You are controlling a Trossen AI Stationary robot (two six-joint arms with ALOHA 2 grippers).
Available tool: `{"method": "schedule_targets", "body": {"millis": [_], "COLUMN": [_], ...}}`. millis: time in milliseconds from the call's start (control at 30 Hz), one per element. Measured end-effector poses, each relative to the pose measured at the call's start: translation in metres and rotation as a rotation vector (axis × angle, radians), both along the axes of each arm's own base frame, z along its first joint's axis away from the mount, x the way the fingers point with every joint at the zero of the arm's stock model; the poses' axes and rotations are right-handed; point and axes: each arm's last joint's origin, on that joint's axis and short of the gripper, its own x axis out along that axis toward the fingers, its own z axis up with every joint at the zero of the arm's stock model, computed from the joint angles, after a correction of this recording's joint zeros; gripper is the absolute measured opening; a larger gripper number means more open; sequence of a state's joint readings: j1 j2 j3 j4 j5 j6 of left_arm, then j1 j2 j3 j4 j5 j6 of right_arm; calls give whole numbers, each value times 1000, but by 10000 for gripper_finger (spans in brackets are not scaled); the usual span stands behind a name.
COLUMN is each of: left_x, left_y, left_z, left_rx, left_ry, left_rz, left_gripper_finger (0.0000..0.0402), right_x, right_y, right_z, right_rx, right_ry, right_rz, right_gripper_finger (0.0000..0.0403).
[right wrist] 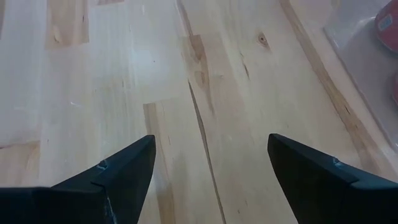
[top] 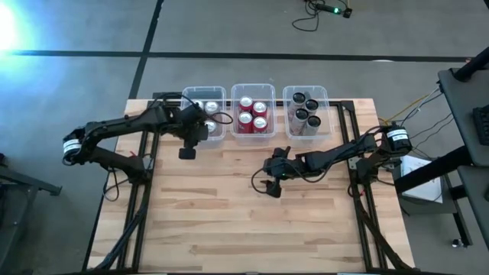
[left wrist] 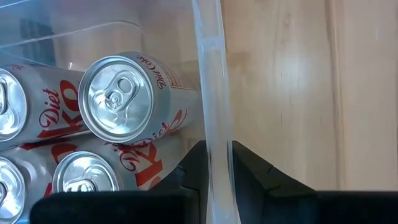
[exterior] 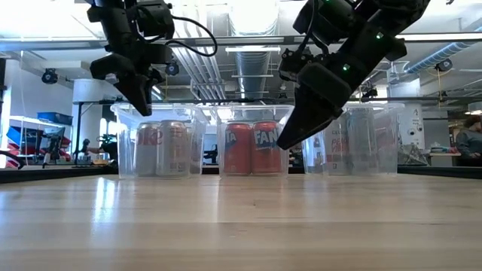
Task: Sort soda cans
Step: Adjust the left transparent bin on the table
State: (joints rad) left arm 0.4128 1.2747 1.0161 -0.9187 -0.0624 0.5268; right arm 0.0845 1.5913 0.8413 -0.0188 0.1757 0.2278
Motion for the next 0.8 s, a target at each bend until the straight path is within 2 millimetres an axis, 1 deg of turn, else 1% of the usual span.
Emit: {"method": "schedule_targets", "body": {"millis": [400, 633, 800], "left_x": [0, 0, 0], "left_y": [5, 6, 6], "left_z": [1, 1, 1], "left_rx": [32, 37, 27], "left_ry": [-13, -14, -22], "left_rz": [24, 43, 71], "left_gripper_finger": [36, 37, 48], "right_x": [0, 0, 0], "right_y": [0, 0, 0], "right_z": [0, 0, 0], "right_rx": [-7, -6, -5], "right_ry": [-2, -2, -2], "right_rz": [-3, -5, -5], "right_gripper_finger": [323, 312, 311]}}
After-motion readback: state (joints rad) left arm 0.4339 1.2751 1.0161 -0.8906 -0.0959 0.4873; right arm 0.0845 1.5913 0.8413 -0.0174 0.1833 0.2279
